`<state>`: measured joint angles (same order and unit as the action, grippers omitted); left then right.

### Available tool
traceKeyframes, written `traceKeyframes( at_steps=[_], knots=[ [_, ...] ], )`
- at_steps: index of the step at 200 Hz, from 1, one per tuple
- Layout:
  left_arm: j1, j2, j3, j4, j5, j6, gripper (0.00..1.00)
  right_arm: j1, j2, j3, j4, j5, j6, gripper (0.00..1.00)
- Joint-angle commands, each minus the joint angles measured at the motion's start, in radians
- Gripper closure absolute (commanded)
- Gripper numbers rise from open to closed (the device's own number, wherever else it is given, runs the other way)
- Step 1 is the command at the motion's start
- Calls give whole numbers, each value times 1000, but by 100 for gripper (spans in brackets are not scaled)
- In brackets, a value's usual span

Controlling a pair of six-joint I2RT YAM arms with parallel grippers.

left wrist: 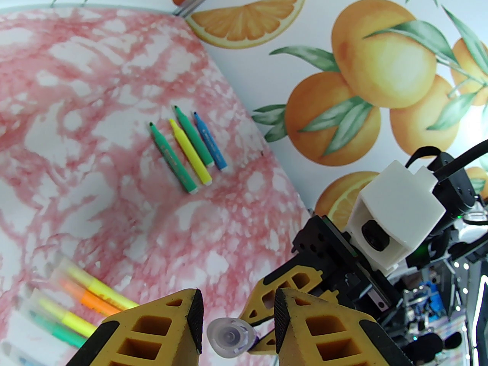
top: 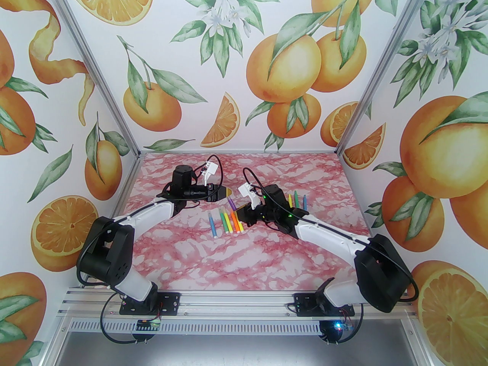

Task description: Open the pen caps

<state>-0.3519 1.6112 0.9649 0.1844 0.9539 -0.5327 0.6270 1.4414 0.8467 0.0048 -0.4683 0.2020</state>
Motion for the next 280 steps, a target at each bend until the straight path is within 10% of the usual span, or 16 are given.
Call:
traceKeyframes(
  at_steps=[1, 87, 147, 280],
  knots=[
    [-9, 15, 35, 43, 22, -9, 63, -2, -25, -6, 40, -20, -4, 99],
    [-12, 18, 43, 46, 20, -15, 86, -2, -4, -4, 43, -23, -4, 95],
    [-12, 18, 44, 47, 22, -30, 95, -2, -10, -25, 73, -26, 0, 69],
    [-12, 9, 47, 53, 23, -52, 100, -2, 68, -2, 102, -58, 13, 58]
  ],
)
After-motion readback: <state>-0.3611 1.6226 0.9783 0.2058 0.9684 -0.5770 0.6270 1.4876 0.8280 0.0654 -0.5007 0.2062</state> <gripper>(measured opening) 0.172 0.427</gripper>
